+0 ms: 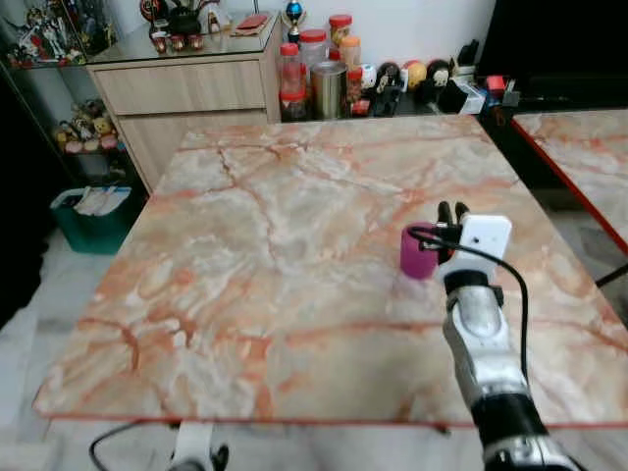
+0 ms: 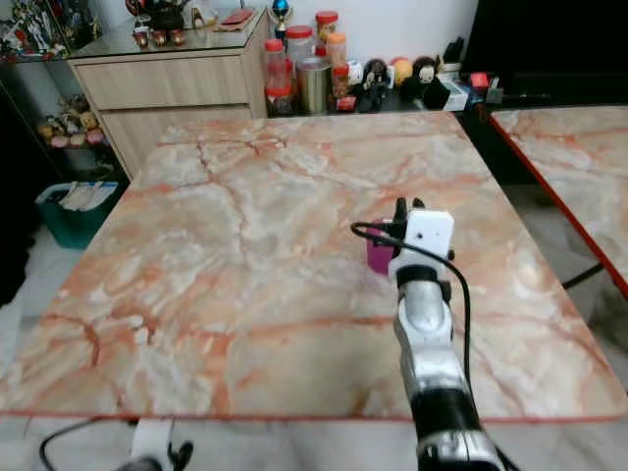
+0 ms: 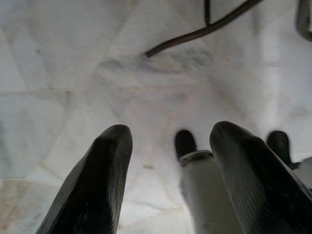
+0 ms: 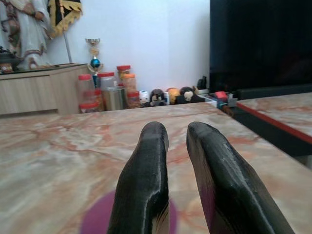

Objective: Setting the table

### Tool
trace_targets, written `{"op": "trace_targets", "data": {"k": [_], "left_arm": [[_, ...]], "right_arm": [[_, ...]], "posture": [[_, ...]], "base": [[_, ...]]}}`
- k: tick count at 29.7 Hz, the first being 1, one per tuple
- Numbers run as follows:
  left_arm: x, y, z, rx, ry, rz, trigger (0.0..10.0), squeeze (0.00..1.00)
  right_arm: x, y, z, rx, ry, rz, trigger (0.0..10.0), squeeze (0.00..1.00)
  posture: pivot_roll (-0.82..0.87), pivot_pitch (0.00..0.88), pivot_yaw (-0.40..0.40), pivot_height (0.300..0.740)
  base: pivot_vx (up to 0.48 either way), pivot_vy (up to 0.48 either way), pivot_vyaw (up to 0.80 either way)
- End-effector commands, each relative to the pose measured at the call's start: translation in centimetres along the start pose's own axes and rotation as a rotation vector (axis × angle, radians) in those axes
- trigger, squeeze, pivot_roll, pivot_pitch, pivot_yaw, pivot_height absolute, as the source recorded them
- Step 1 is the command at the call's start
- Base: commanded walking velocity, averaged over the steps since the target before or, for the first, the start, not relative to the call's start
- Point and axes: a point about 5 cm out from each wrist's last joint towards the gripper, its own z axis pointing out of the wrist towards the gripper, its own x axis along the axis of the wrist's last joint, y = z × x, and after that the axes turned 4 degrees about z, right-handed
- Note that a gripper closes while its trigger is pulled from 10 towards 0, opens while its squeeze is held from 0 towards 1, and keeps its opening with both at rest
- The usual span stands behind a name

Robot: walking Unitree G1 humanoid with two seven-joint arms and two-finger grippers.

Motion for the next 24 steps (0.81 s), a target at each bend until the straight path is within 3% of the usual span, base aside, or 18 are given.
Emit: {"op": "trace_targets", "data": {"k": [1, 2, 3, 4, 5, 20, 24], "left_arm": [[-0.7, -0.7, -0.2, 0.017, -0.023, -0.001, 10.0, 0.0], [-0.8, -0.6, -0.2, 0.016, -0.024, -0.002, 10.0, 0.0], [-0.8, -0.6, -0.2, 0.016, -0.025, -0.003, 10.0, 0.0], [-0.8, -0.6, -0.2, 0.016, -0.025, -0.003, 10.0, 0.0], [-0.8, -0.6, -0.2, 0.016, -0.025, -0.003, 10.0, 0.0], [-0.8, -0.4, -0.2, 0.006, -0.032, -0.001, 10.0, 0.0], [-0.8, -0.3, -0.2, 0.005, -0.033, -0.001, 10.0, 0.0]], "right_arm": [[0.5, -0.8, 0.2, 0.026, 0.015, 0.023, 10.0, 0.0], [0.6, -1.0, 0.2, 0.039, 0.011, 0.03, 10.0, 0.0], [0.6, -1.1, 0.2, 0.049, 0.006, 0.034, 10.0, 0.54], [0.6, -1.1, 0.2, 0.049, 0.006, 0.034, 10.0, 0.54], [0.5, -1.4, 0.3, 0.068, -0.008, 0.045, 10.0, 1.0], [-1.4, -2.5, 1.6, 0.1, -0.211, 0.022, 10.0, 1.0], [-1.5, -2.6, 1.7, 0.112, -0.224, 0.03, 10.0, 1.0]], "posture": [[-0.04, 0.0, 0.042, 0.74], [-0.04, 0.0, 0.042, 0.74], [-0.04, 0.0, 0.042, 0.74], [-0.04, 0.0, 0.042, 0.74], [-0.04, 0.0, 0.039, 0.74], [-0.04, 0.0, 0.04, 0.74], [-0.04, 0.0, 0.04, 0.74]], "base": [[0.0, 0.0, 0.0], [0.0, 0.0, 0.0], [0.0, 0.0, 0.0], [0.0, 0.0, 0.0], [0.0, 0.0, 0.0], [0.0, 0.0, 0.0], [0.0, 0.0, 0.0]]}}
